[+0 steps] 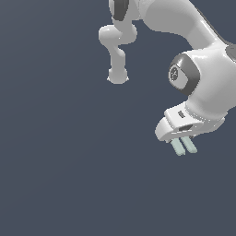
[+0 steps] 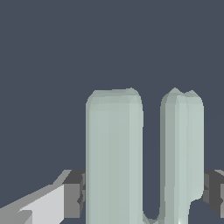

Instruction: Pick up the object and move it to a goal position.

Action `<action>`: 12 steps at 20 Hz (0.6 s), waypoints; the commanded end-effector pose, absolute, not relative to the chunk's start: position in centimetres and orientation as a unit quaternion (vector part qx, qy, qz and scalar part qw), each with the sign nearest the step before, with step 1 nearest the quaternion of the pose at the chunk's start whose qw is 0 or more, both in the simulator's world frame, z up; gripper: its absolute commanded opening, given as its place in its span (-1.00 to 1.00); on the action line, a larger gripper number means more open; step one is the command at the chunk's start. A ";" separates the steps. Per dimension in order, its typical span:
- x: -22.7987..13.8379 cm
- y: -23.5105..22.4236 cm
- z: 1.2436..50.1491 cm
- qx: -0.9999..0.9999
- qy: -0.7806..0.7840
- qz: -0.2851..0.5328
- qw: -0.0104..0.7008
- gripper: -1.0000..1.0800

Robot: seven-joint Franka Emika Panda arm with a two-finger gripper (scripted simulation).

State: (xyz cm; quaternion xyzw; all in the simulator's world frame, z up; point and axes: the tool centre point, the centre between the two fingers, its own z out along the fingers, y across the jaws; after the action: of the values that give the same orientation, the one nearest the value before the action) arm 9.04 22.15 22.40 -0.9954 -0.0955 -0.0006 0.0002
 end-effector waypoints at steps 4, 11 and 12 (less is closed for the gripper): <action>9.7 23.5 23.9 -0.995 -0.095 0.000 0.000 -1.00; 10.1 24.2 24.8 -0.995 -0.095 0.000 0.000 -1.00; 10.1 24.2 24.8 -0.995 -0.095 0.000 0.000 -1.00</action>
State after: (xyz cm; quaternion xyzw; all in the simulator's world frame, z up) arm 10.04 24.15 24.70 -0.9955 -0.0952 -0.0001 0.0000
